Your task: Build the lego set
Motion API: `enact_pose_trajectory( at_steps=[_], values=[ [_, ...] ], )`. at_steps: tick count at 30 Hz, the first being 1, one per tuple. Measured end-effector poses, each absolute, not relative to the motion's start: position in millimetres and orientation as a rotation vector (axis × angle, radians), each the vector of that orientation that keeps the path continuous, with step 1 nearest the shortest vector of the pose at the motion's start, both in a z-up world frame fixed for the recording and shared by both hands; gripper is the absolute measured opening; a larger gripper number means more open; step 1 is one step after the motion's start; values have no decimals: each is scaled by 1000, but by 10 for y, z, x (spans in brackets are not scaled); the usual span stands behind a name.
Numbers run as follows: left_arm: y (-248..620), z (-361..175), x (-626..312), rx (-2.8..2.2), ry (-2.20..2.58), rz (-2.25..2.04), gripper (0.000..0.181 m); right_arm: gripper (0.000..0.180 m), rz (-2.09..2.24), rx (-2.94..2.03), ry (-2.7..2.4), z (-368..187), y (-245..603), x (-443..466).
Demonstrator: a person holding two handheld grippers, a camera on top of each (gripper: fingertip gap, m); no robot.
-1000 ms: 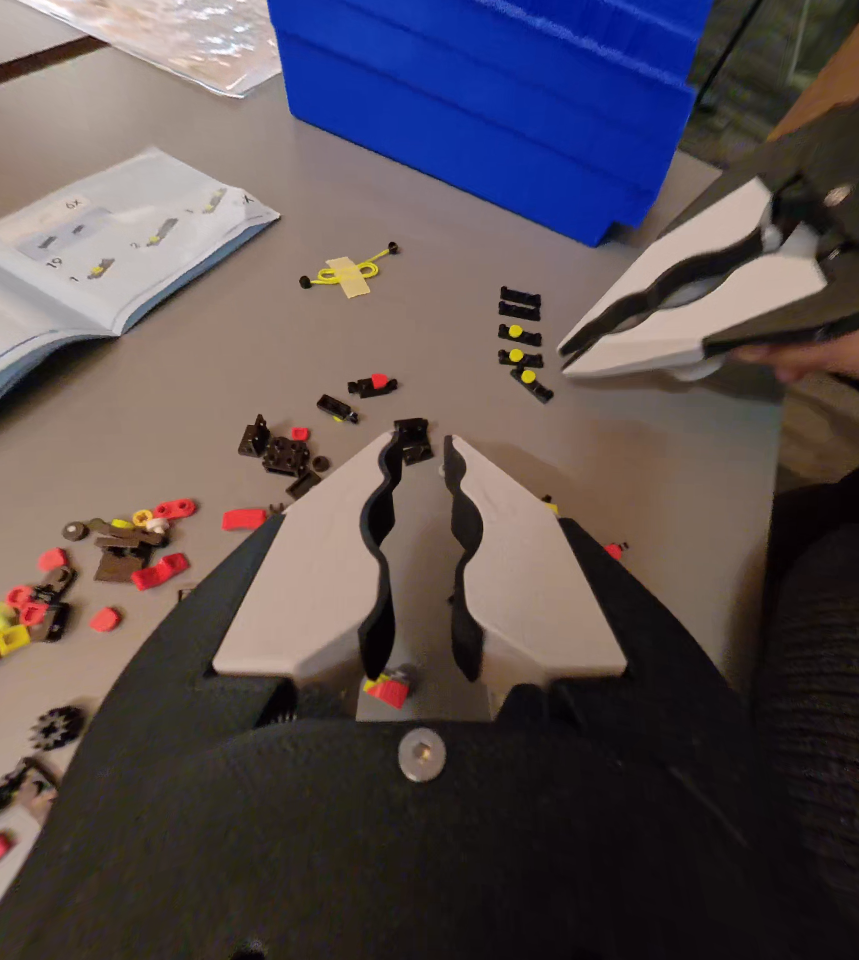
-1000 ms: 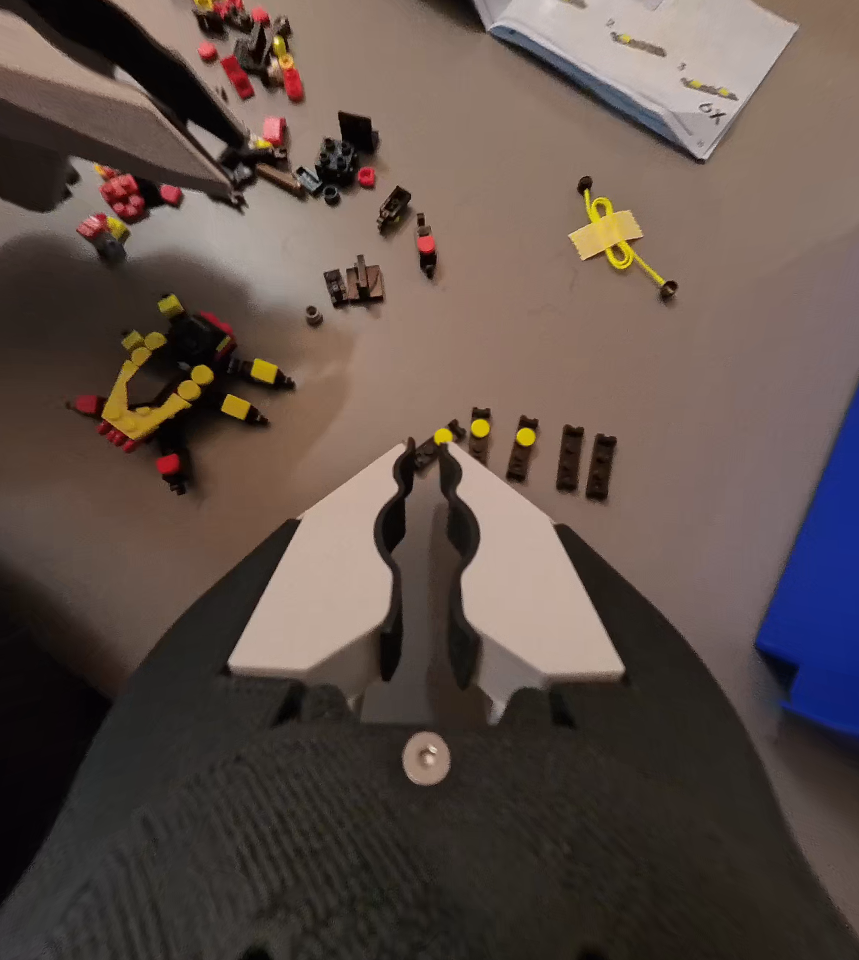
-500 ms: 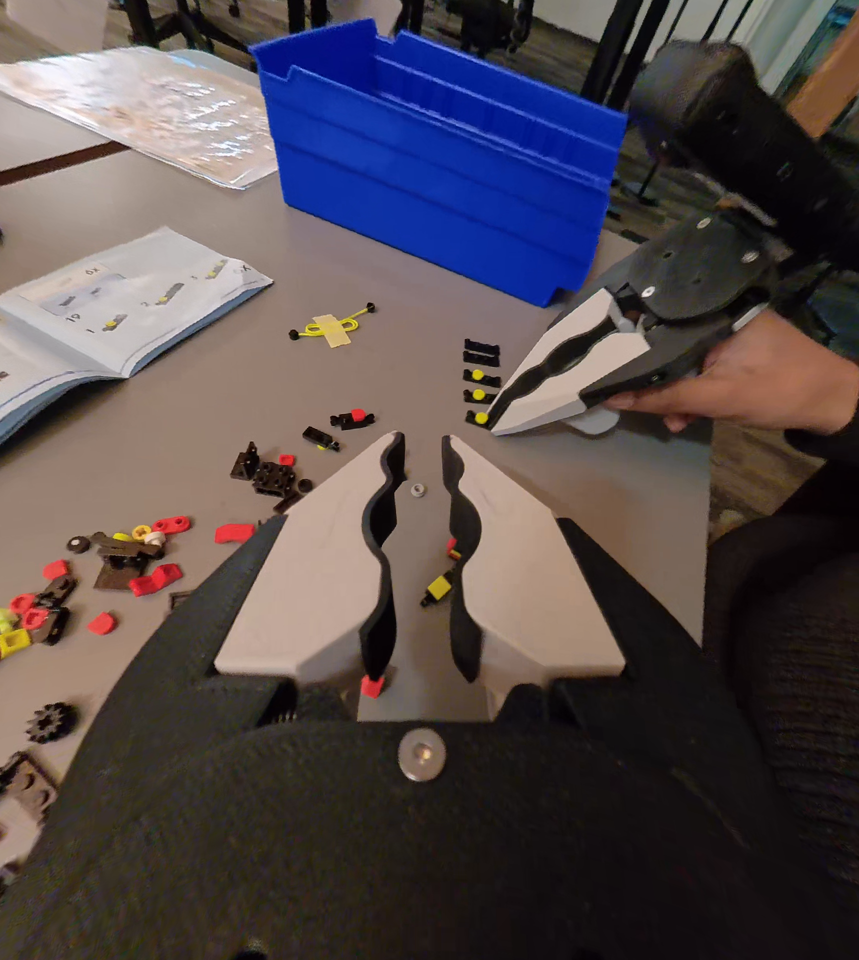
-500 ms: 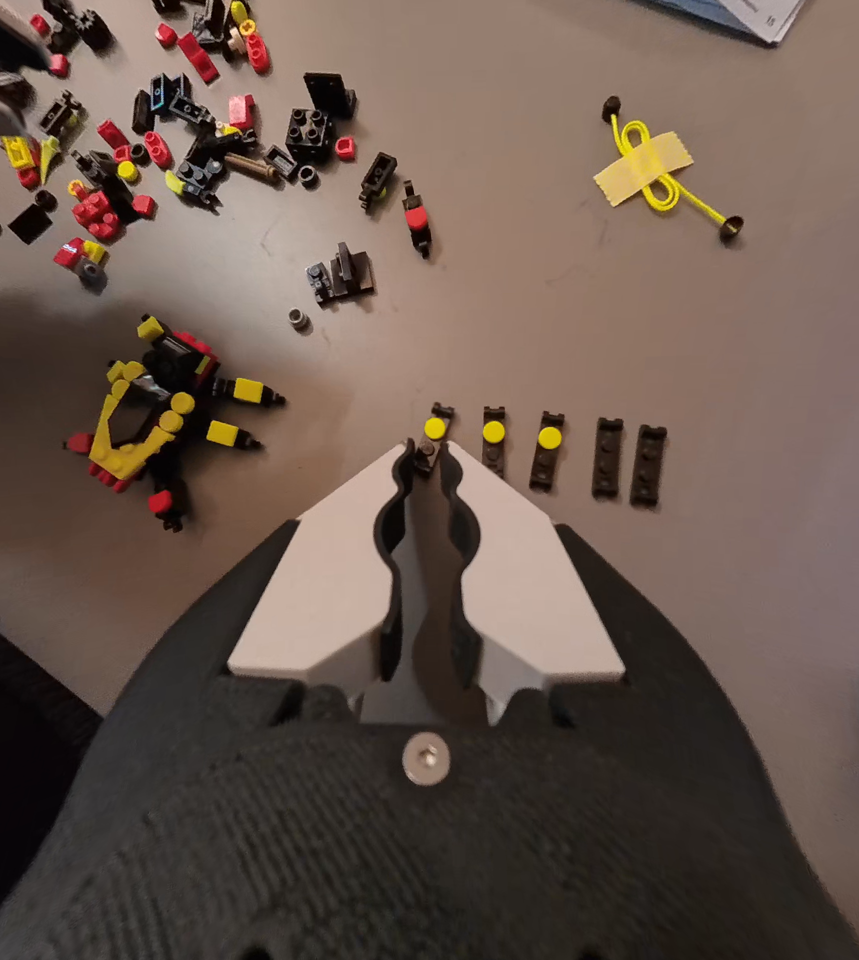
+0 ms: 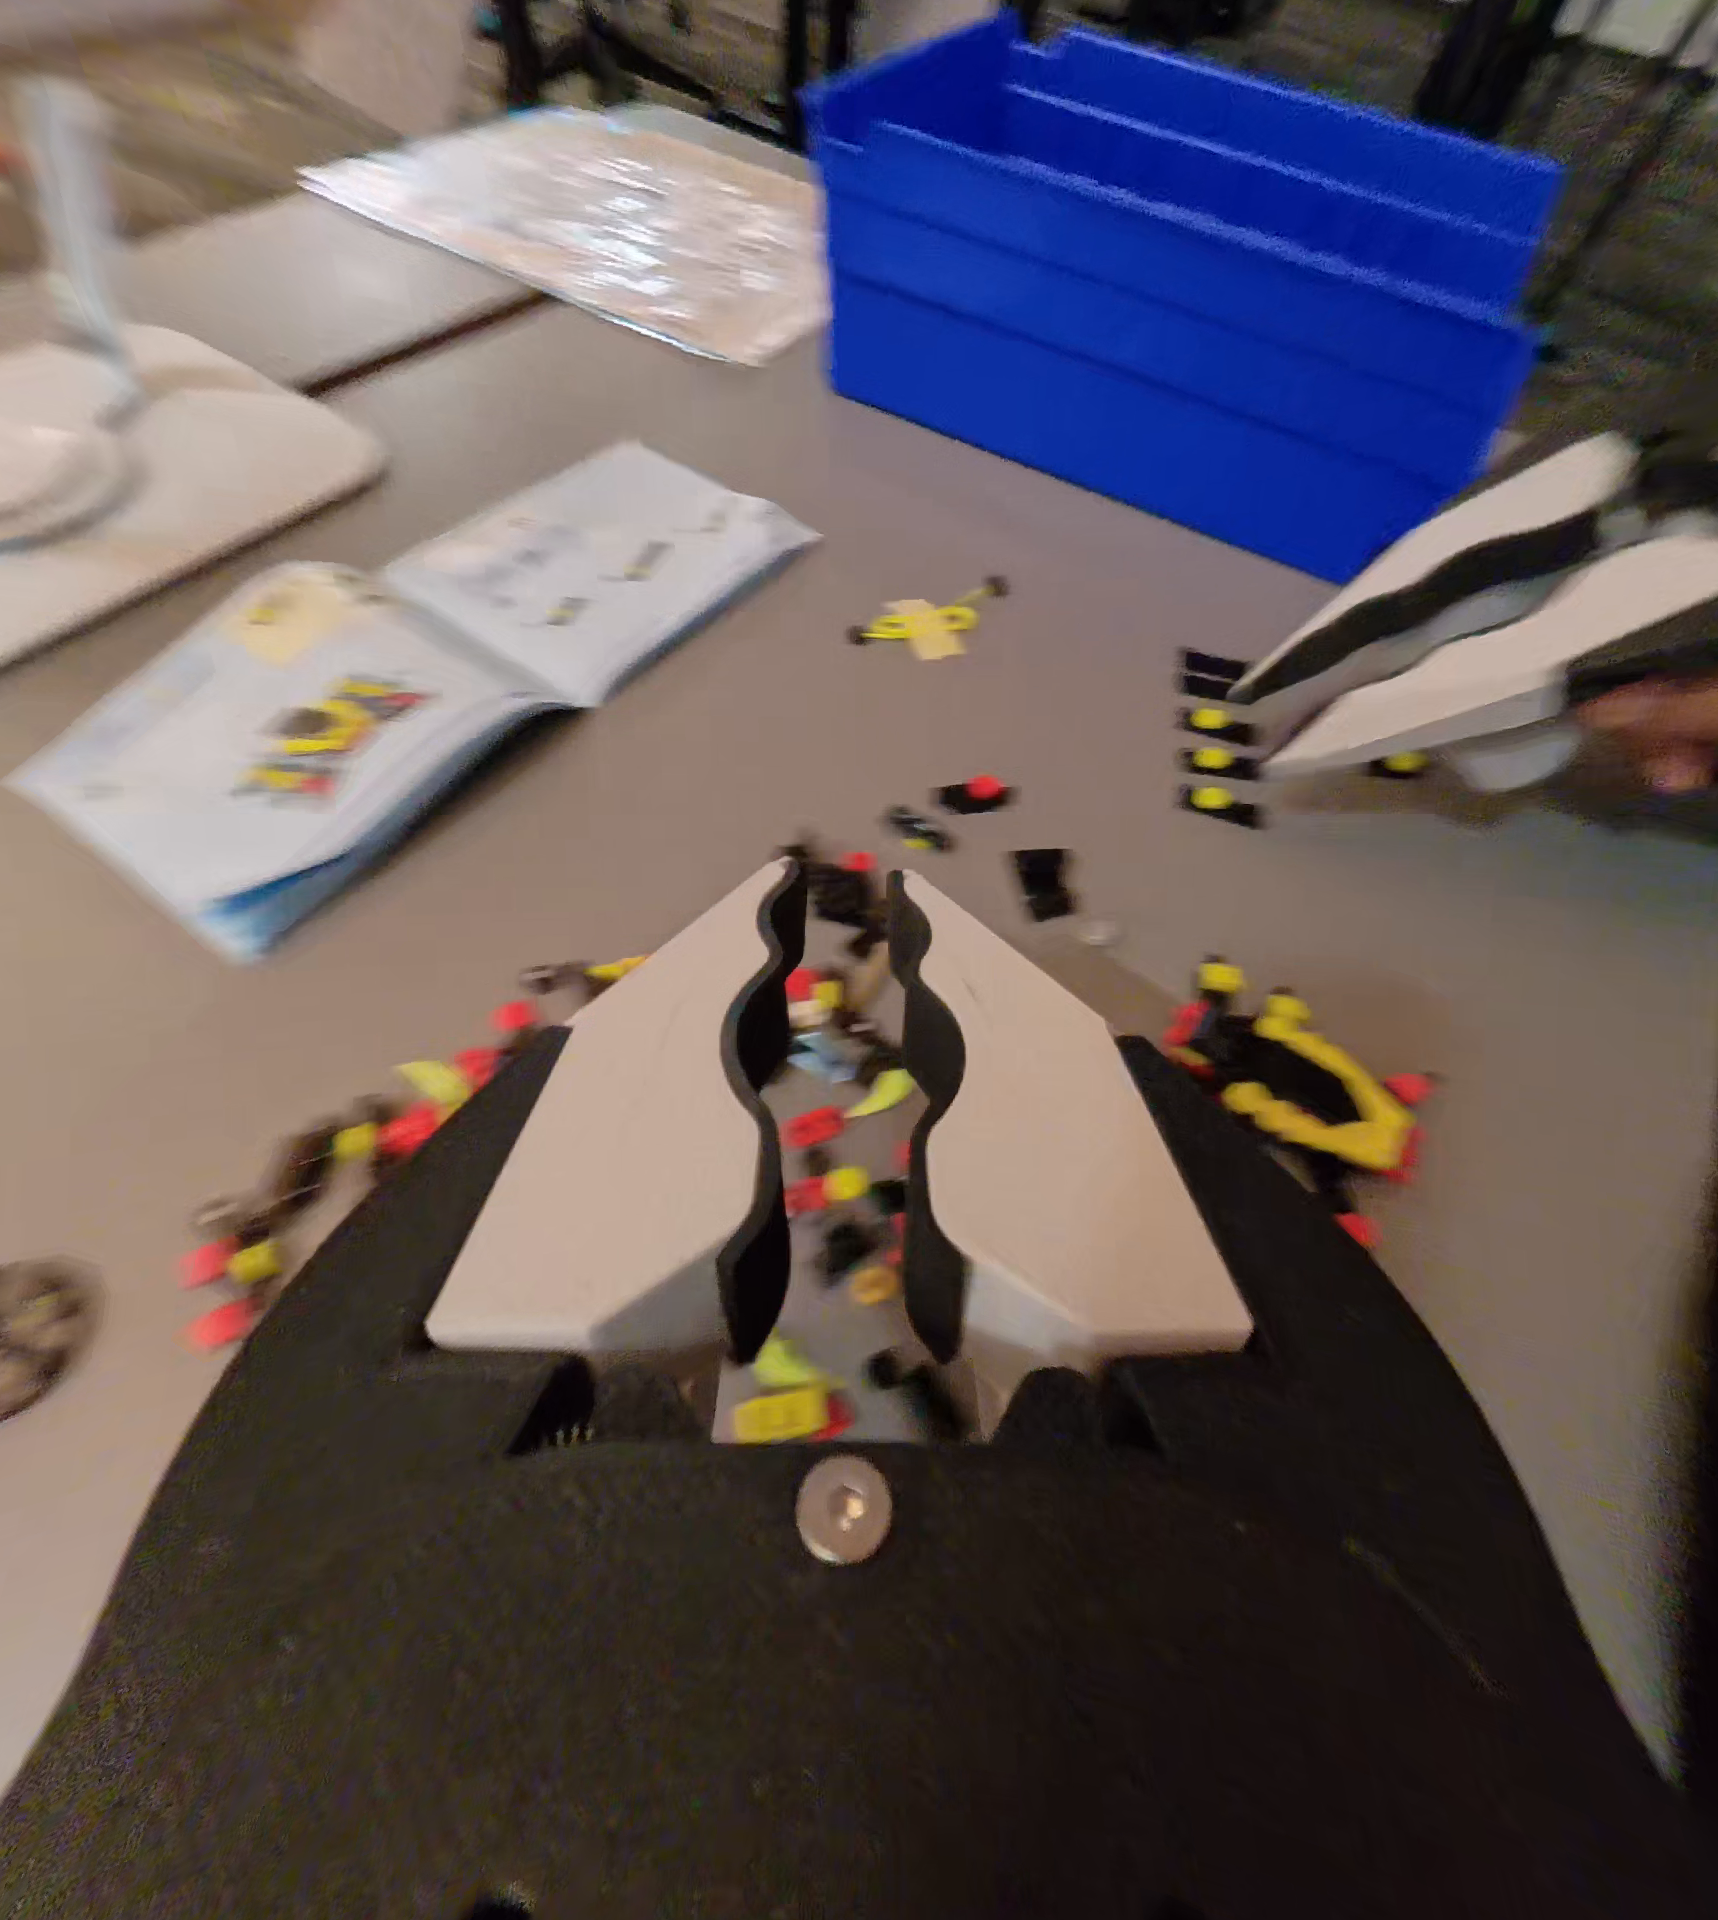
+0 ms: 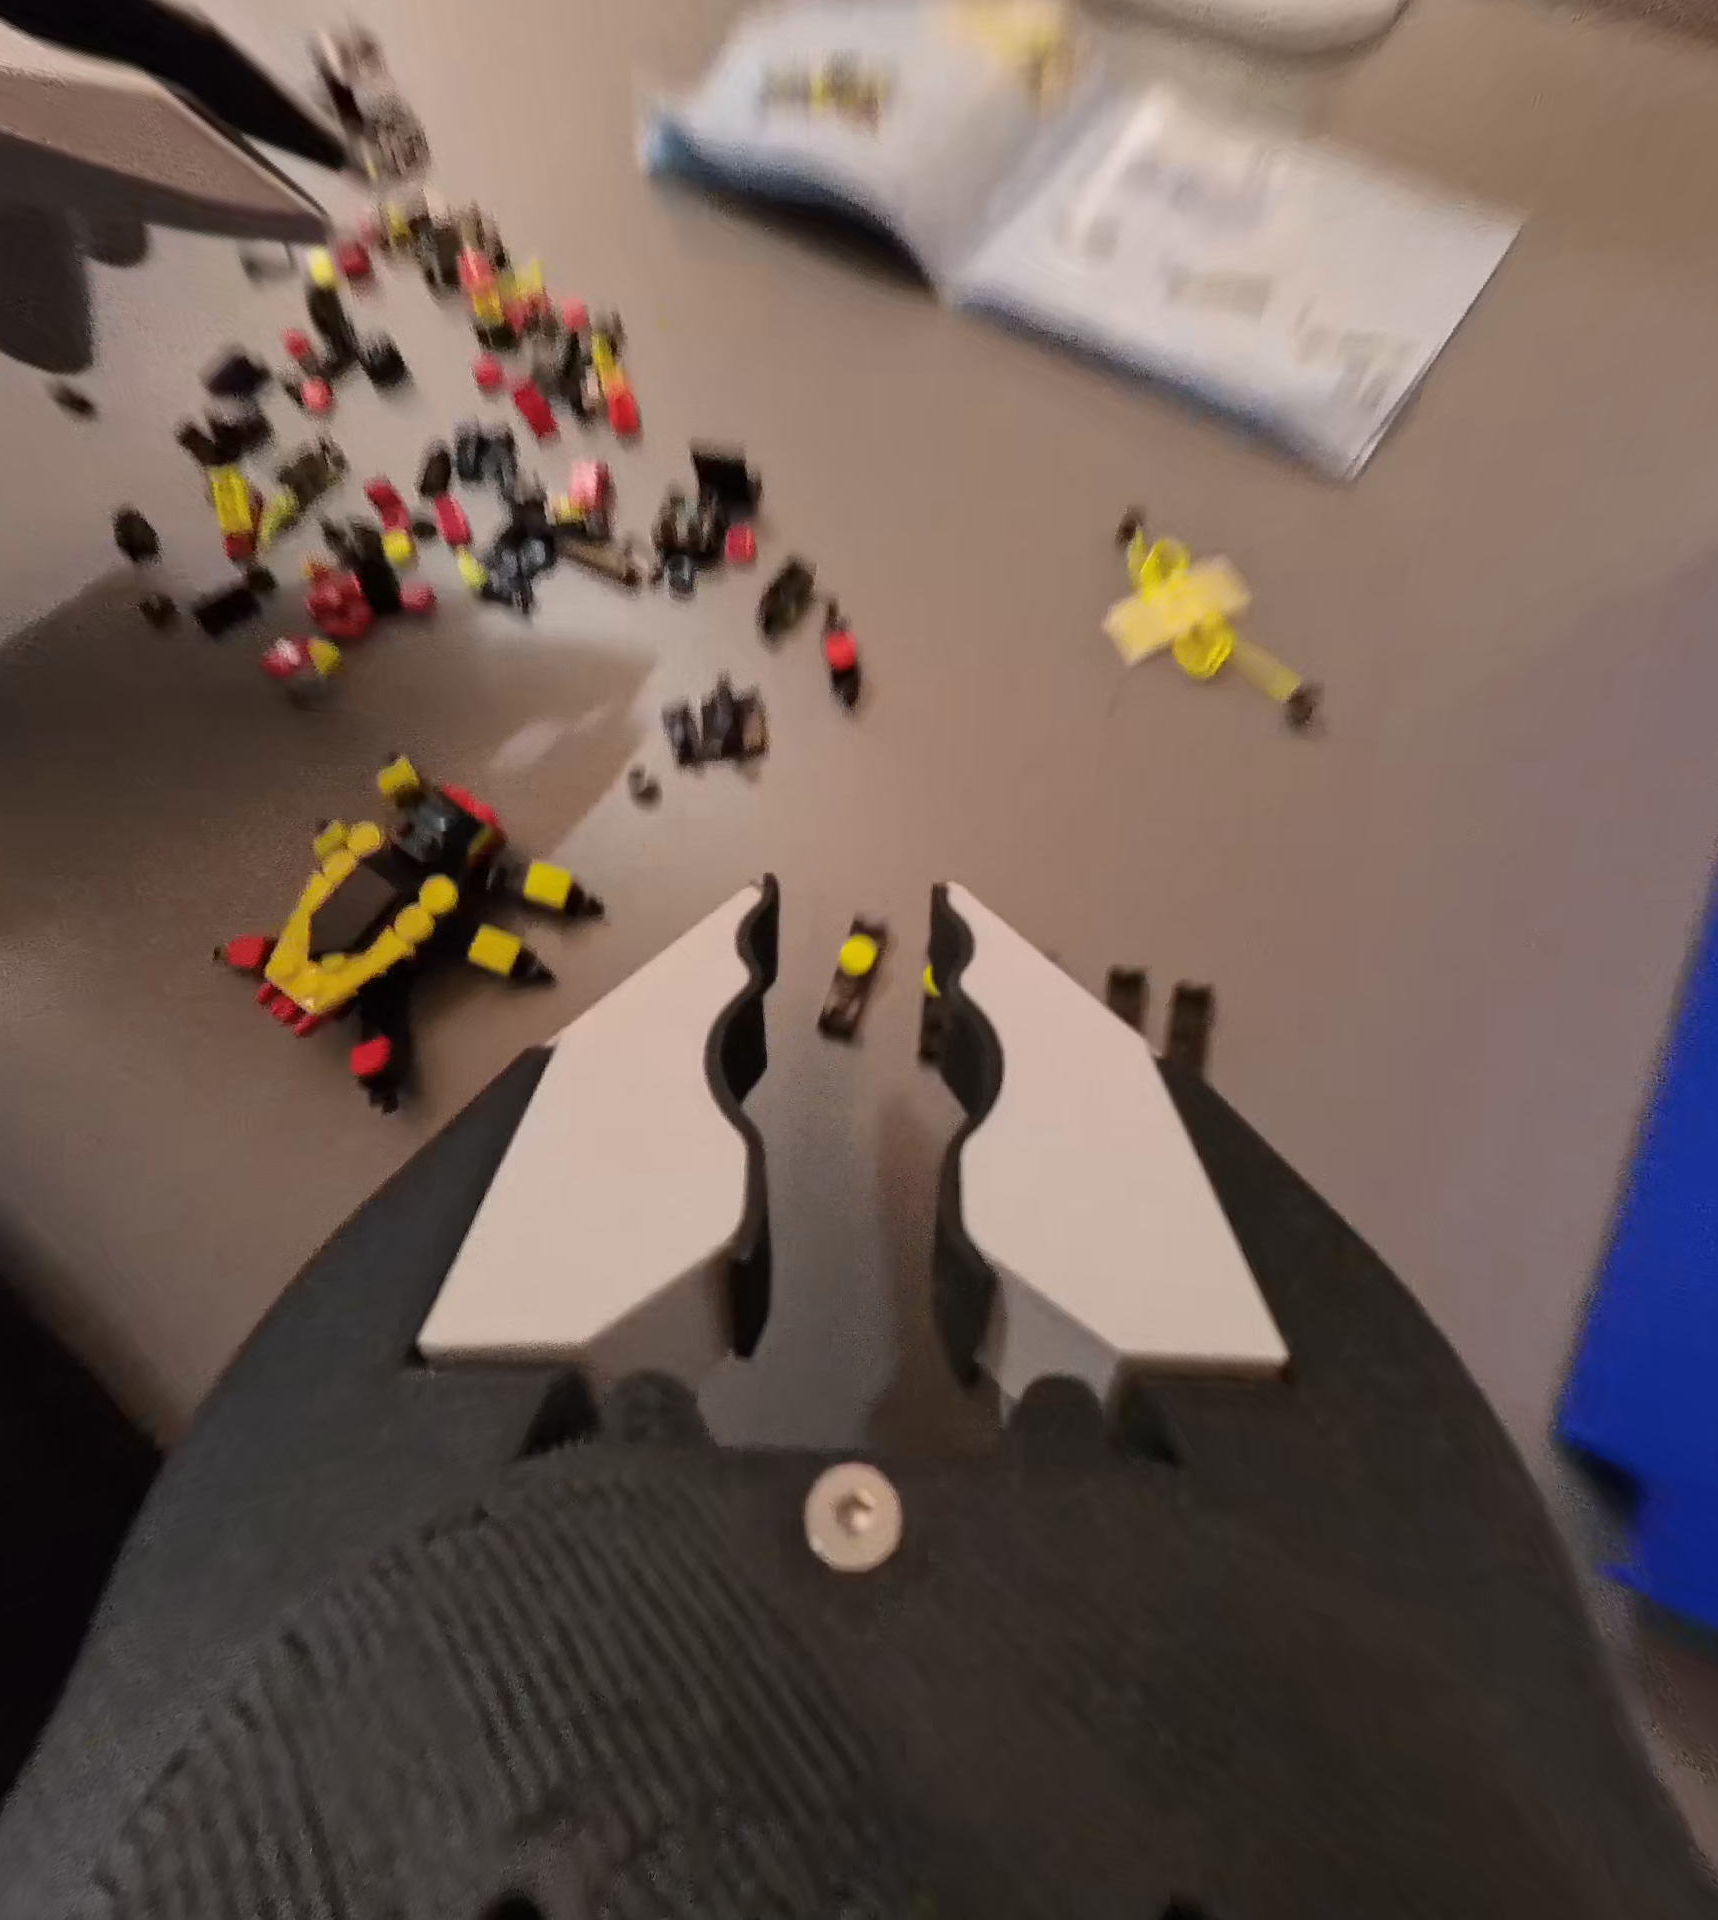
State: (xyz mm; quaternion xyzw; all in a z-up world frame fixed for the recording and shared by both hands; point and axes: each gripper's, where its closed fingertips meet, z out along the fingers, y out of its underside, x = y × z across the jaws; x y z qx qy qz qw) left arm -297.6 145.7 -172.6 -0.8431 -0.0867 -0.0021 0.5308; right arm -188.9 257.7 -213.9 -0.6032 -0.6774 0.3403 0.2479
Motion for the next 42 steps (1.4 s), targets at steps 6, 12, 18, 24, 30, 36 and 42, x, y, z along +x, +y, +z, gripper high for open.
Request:
enact_pose_trajectory(
  at_steps=[6,12,18,24,30,36,42],
  values=[
    [770,-1656,-3854,-1910,-546,79,25,54,1035,-1371,-1704,-1584,2686,-2162],
    [311,-1903,-4249,-1997,-689,223,32,56,1248,-1274,-1763,-1461,2369,-2664],
    [94,-2274,-4273,-2187,-721,215,42,23,1198,-1215,-1859,-1678,2248,-2712],
    [274,-2307,-4109,-2206,-646,122,39,7,1269,-1245,-1799,-1624,2371,-2650],
    [622,-2146,-3921,-2115,-538,44,24,3,1386,-1302,-1775,-1631,2394,-2677],
    [844,-2312,-3862,-2209,-533,88,16,19,1381,-1307,-1794,-1678,2357,-2707],
    [908,-2441,-3909,-2231,-627,52,21,19,1390,-1321,-1806,-1705,2333,-2703]
  ],
)
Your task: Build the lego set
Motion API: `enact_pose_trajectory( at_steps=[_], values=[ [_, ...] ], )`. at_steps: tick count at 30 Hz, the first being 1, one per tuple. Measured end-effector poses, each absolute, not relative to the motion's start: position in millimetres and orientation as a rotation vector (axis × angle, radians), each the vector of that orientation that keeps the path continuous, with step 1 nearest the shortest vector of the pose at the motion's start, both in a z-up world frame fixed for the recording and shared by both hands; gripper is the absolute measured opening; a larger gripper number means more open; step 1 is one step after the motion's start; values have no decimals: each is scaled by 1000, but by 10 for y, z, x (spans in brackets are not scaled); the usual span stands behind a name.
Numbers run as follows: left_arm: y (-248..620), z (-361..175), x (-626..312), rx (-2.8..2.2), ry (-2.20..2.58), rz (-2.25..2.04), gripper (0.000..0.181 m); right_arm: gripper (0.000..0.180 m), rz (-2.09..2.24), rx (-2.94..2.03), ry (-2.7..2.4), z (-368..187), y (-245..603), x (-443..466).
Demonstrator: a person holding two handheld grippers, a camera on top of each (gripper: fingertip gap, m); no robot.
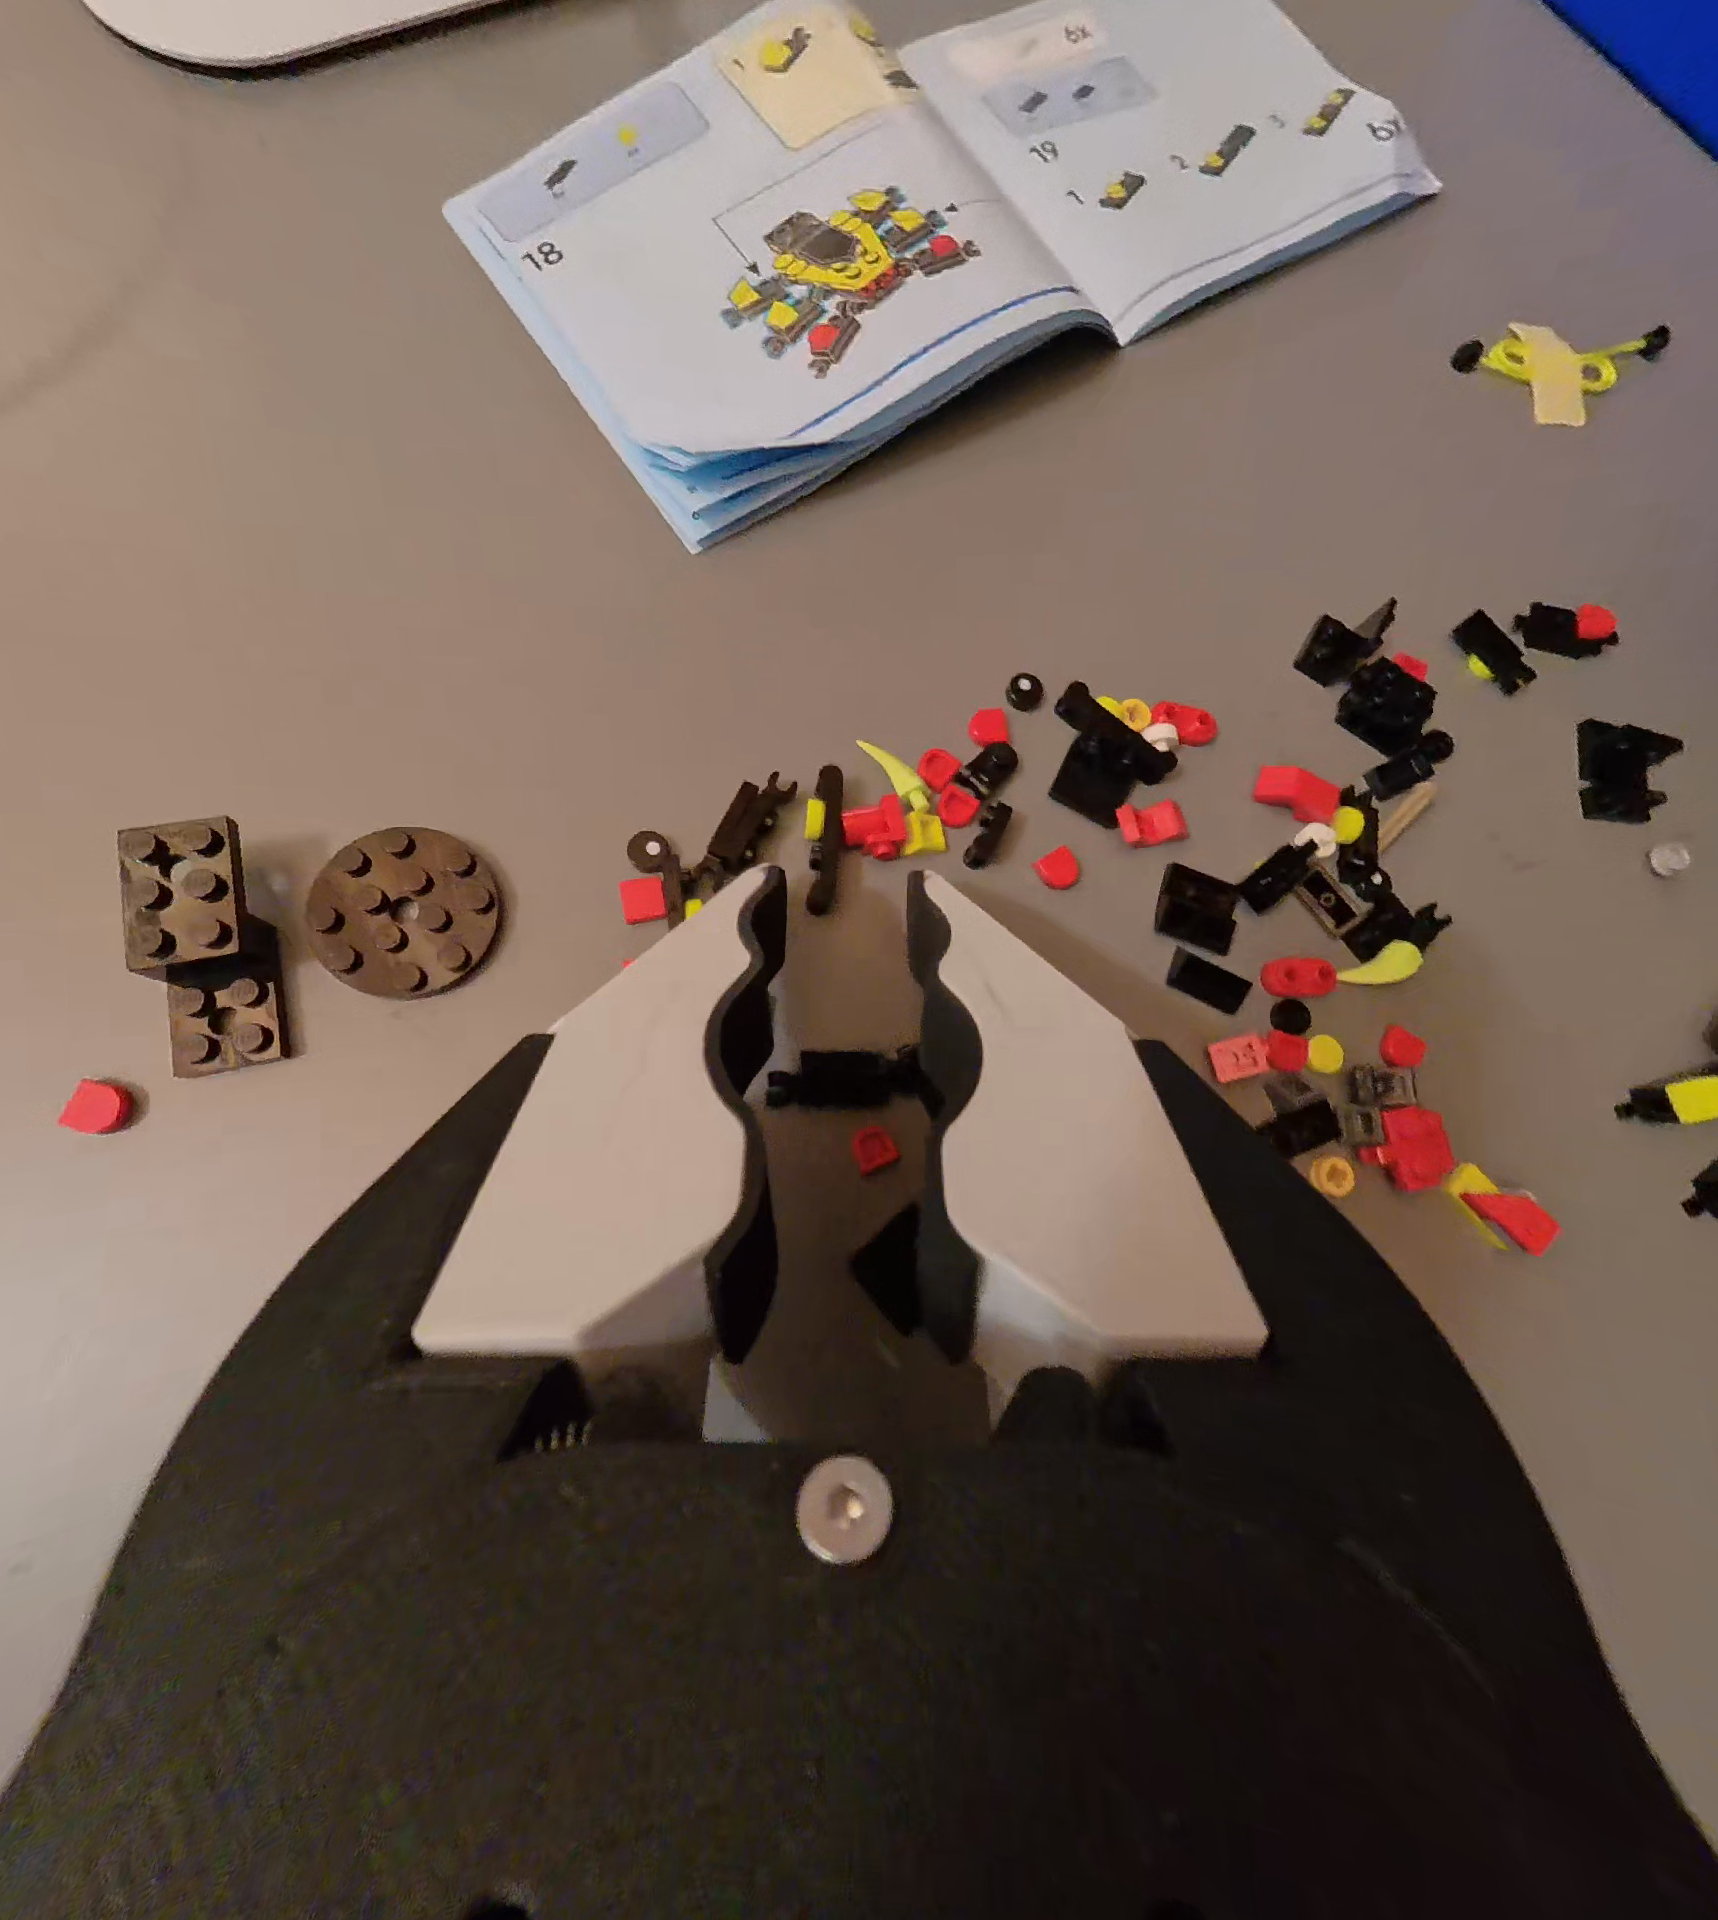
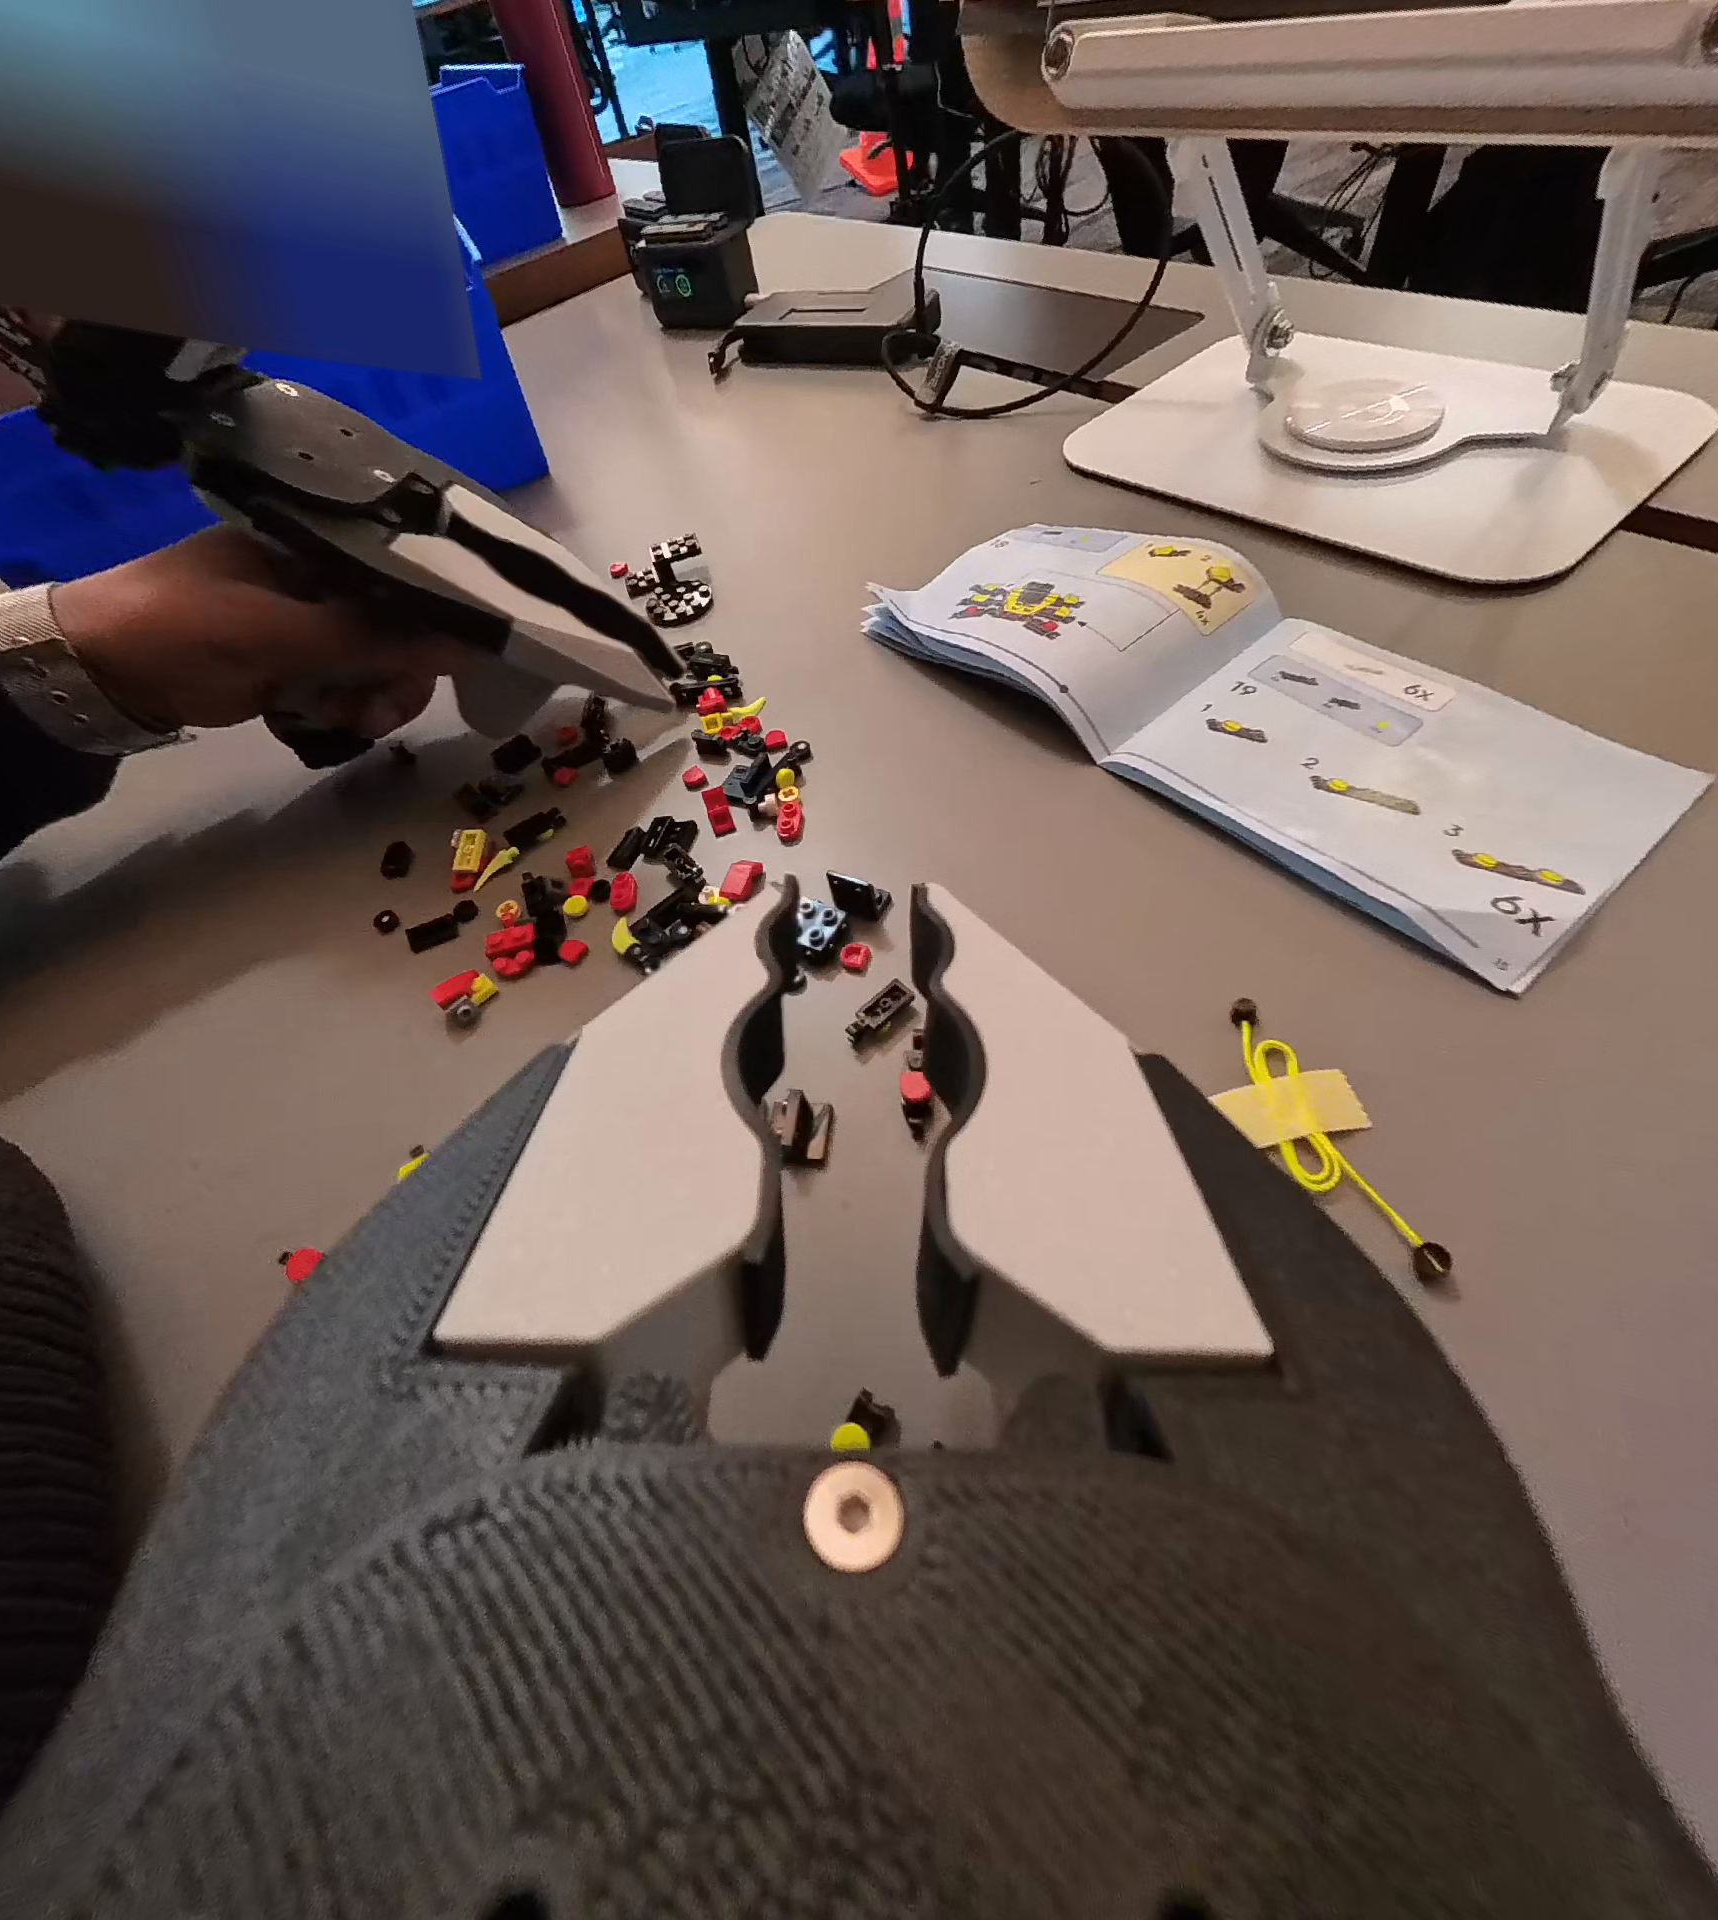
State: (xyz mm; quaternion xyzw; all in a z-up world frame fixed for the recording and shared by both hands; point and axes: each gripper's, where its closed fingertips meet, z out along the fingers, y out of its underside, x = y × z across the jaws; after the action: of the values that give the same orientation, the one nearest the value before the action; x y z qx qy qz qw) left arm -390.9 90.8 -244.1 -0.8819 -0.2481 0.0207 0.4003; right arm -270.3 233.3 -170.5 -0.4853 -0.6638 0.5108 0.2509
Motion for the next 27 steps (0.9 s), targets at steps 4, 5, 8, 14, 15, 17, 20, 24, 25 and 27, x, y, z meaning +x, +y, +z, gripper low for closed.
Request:
enact_pose_trajectory(
  at_steps=[4,5,8,14,15,17,20,24,25,27],
  values=[
    [906,-2484,-3933,-2256,-641,86,3,19,1413,-1334,-1805,-1703,2329,-2699],
    [901,-2473,-3936,-2255,-631,98,3,19,1419,-1334,-1803,-1695,2329,-2695],
    [891,-2305,-3973,-2191,-598,140,3,19,1433,-1333,-1786,-1652,2337,-2682],
    [933,-1688,-3871,-1941,-470,158,3,24,1506,-1352,-1779,-1572,2244,-2631],
    [964,-1619,-3807,-1916,-452,151,3,25,1547,-1366,-1785,-1555,2178,-2617],
    [1066,-1532,-3627,-1884,-419,105,2,28,1638,-1380,-1792,-1508,2012,-2588],
    [1310,-1470,-3191,-1852,-302,-45,3,31,1674,-1380,-1817,-1486,1823,-2566],
    [1538,-1489,-2778,-1862,-176,-76,2,35,1805,-1440,-1752,-1389,1779,-2548],
    [1569,-1489,-2716,-1860,-161,-66,3,36,1874,-1478,-1713,-1356,1792,-2541],
    [1616,-1483,-2612,-1849,-131,-33,2,35,1982,-1569,-1641,-1344,1838,-2532]
  ],
)
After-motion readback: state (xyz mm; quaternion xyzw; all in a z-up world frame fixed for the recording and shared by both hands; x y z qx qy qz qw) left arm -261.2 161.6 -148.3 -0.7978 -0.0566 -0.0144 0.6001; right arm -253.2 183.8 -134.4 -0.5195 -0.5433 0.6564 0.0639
